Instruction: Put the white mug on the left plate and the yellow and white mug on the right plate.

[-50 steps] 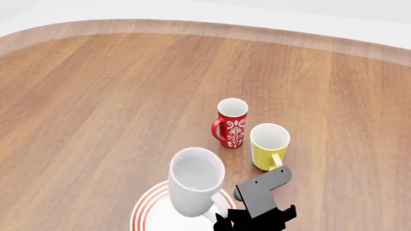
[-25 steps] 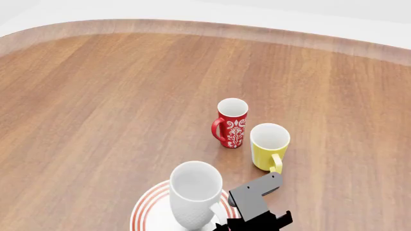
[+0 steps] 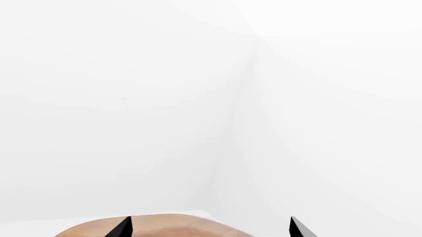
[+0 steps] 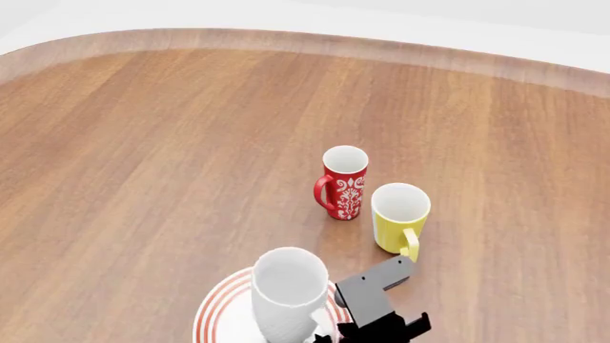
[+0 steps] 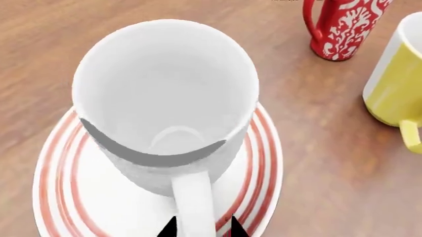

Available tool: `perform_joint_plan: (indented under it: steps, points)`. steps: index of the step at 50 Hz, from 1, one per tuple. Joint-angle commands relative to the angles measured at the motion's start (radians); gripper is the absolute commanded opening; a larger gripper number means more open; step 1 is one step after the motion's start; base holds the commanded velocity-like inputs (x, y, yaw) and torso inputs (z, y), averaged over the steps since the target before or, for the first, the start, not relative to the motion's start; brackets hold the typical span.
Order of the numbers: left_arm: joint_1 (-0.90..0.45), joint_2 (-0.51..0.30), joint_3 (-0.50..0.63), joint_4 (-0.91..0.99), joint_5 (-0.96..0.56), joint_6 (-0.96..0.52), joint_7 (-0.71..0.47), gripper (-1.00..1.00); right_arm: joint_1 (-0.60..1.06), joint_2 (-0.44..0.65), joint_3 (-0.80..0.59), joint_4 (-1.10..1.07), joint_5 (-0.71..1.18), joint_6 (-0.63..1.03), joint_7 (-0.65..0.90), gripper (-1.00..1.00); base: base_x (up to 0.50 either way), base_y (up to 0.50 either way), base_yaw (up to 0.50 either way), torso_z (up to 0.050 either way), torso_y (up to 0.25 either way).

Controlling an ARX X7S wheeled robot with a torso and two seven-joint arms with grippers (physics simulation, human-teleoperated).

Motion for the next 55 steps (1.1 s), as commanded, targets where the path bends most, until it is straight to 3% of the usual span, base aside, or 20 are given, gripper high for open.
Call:
perform_joint_plan:
  steps: [1, 20, 32, 46, 55]
  points:
    - [0.003, -0.002, -0.002, 0.000, -0.003, 0.004, -0.002, 1.00, 0.008, -0.005, -0.005, 0.019, -0.009, -0.015, 0.011, 1.00, 0.00, 0.00, 0.00, 0.000, 0.000]
    - [0.008, -0.006, -0.003, 0.001, -0.005, 0.007, -0.006, 1.00, -0.232, 0.167, 0.115, -0.418, 0.120, 0.065, 0.049, 1.00, 0.00, 0.00, 0.00, 0.000, 0.000]
    - [0.001, -0.011, -0.002, -0.012, -0.008, 0.009, -0.004, 1.00, -0.376, 0.245, 0.304, -0.770, 0.255, 0.017, 0.106, 1.00, 0.00, 0.00, 0.00, 0.000, 0.000]
    - [-0.003, -0.014, 0.000, -0.020, -0.011, 0.012, -0.003, 1.00, -0.374, 0.183, 0.439, -0.785, 0.227, -0.197, 0.194, 1.00, 0.00, 0.00, 0.00, 0.000, 0.000]
    - [-0.001, -0.014, -0.001, -0.019, -0.011, 0.015, -0.005, 1.00, -0.325, 0.137, 0.507, -0.708, 0.245, -0.166, 0.307, 1.00, 0.00, 0.00, 0.00, 0.000, 0.000]
